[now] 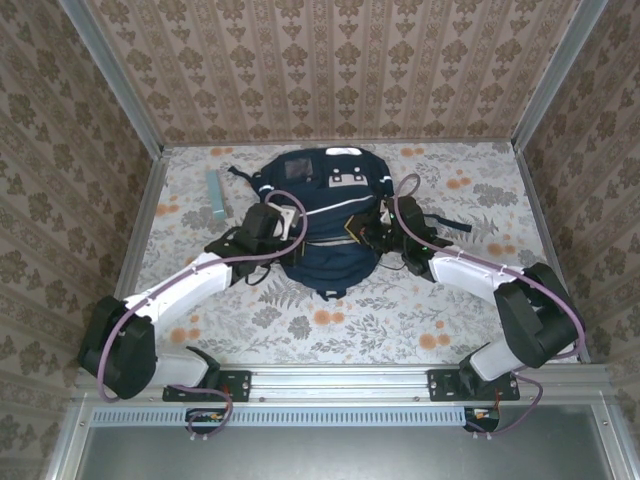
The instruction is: Pack the student bag
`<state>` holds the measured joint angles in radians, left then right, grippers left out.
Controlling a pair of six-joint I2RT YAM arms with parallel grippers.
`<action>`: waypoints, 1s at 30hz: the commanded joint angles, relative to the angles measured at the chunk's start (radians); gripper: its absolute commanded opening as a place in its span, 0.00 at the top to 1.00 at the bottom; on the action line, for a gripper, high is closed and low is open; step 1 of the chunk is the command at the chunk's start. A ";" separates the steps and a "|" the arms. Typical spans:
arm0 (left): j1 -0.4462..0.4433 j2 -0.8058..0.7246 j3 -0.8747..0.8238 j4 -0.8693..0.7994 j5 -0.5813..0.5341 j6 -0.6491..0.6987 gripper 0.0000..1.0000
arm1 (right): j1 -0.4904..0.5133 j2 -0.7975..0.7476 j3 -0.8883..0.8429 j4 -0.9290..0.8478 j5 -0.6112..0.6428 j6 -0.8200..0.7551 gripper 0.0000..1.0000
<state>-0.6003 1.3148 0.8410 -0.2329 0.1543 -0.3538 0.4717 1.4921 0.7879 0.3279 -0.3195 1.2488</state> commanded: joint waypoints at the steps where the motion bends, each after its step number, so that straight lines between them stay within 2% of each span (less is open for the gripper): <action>1: 0.058 -0.032 0.002 -0.026 -0.033 0.060 1.00 | -0.037 -0.042 -0.016 -0.073 0.071 -0.053 0.97; 8: 0.123 -0.034 -0.020 0.002 -0.043 0.086 1.00 | -0.086 -0.087 -0.026 -0.120 0.063 -0.072 0.98; 15: 0.188 0.037 0.005 0.066 -0.061 0.098 1.00 | -0.112 -0.136 -0.031 -0.152 0.063 -0.092 0.99; 22: 0.199 0.161 0.094 0.141 0.014 0.096 1.00 | -0.114 -0.165 -0.028 -0.188 0.114 -0.128 1.00; 28: 0.203 0.234 0.158 0.148 0.002 0.087 1.00 | -0.110 -0.064 0.022 -0.152 0.041 -0.123 0.99; 30: 0.213 0.243 0.176 0.126 -0.019 0.074 0.91 | -0.106 -0.016 0.045 -0.140 0.006 -0.117 0.97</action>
<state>-0.4370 1.5497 0.9676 -0.1207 0.2367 -0.2653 0.3820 1.4193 0.7910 0.1783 -0.3237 1.1618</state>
